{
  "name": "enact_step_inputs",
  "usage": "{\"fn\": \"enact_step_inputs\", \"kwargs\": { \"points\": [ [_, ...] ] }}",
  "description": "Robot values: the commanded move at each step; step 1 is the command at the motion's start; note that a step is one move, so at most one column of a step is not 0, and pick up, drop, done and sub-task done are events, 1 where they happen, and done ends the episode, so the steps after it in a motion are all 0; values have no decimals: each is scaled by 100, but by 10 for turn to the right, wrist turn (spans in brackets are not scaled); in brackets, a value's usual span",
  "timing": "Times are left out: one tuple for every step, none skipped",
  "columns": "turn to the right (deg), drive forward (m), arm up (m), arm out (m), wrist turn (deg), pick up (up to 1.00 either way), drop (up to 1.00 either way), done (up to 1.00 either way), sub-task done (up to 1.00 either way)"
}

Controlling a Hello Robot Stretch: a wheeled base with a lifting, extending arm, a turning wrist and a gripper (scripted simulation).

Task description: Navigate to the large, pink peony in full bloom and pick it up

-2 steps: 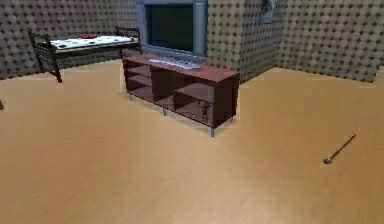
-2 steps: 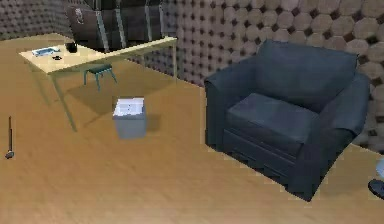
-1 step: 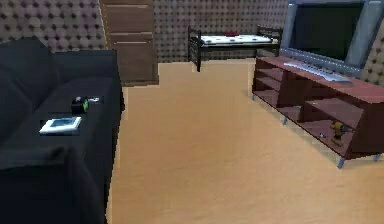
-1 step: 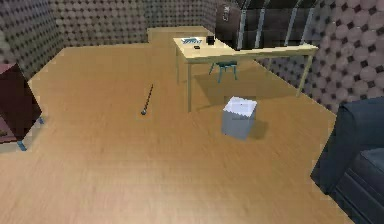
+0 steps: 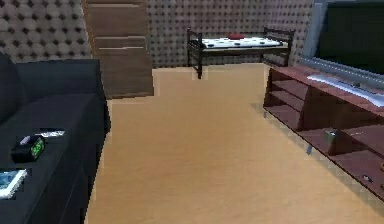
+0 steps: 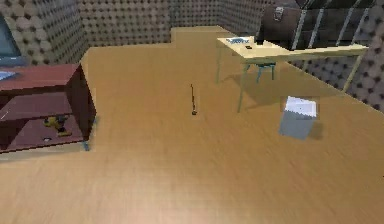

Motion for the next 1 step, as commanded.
{"fn": "enact_step_inputs", "kwargs": {
  "points": [
    [-210, 0, 0, 0, 0, 0, 0, 0, 0]
  ]
}}
